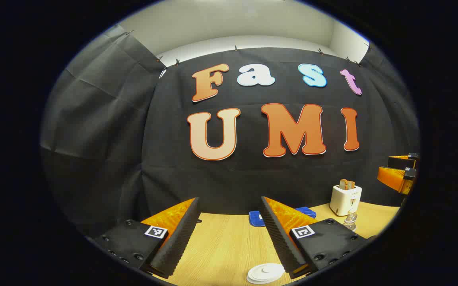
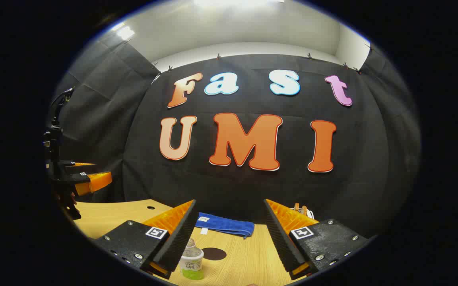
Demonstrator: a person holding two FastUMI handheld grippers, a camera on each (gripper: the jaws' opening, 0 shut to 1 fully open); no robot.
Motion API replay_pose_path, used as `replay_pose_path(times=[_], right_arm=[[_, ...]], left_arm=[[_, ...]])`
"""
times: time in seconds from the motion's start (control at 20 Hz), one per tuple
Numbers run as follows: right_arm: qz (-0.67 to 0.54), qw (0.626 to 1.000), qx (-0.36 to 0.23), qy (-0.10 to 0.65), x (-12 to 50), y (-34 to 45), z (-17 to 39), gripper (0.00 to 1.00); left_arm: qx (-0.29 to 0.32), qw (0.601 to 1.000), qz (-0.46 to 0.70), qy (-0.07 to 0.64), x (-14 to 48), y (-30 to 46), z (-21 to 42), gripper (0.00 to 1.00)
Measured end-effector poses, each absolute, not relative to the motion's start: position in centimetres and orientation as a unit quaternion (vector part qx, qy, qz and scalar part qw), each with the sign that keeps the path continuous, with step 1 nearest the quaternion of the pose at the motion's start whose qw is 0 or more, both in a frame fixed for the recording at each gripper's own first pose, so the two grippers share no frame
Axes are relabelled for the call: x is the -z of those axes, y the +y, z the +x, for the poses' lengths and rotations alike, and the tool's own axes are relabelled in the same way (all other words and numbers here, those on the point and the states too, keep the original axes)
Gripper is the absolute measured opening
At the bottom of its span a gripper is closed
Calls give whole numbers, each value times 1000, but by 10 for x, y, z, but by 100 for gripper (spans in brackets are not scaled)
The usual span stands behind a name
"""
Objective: Open the teacup lid with one hand, grasp the water bottle and pour water into the teacup with the other hand; after pouring, place the water bottle on the coaster and then close the teacup lid.
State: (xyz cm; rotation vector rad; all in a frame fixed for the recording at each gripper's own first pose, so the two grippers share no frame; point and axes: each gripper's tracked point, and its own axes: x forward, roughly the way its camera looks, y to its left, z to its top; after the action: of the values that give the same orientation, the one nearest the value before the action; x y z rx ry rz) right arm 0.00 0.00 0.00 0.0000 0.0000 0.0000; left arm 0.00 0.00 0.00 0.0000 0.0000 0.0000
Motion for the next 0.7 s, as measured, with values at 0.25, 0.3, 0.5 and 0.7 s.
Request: replay_pose_path(times=[0.25, 0.3, 0.5, 0.7], right_arm=[[-1, 1000, 0, 1, 0, 3, 0, 97], [-2, 1000, -1, 3, 1, 5, -1, 97], [-8, 1000, -3, 1, 0, 11, -2, 97], [-13, 1000, -5, 0, 0, 16, -6, 97]], left_arm=[[-6, 1000, -3, 1, 1, 5, 0, 97], [-6, 1000, -4, 2, 2, 6, -1, 97], [-8, 1000, -7, 4, 6, 9, -3, 97], [-12, 1000, -14, 11, 13, 14, -4, 97]])
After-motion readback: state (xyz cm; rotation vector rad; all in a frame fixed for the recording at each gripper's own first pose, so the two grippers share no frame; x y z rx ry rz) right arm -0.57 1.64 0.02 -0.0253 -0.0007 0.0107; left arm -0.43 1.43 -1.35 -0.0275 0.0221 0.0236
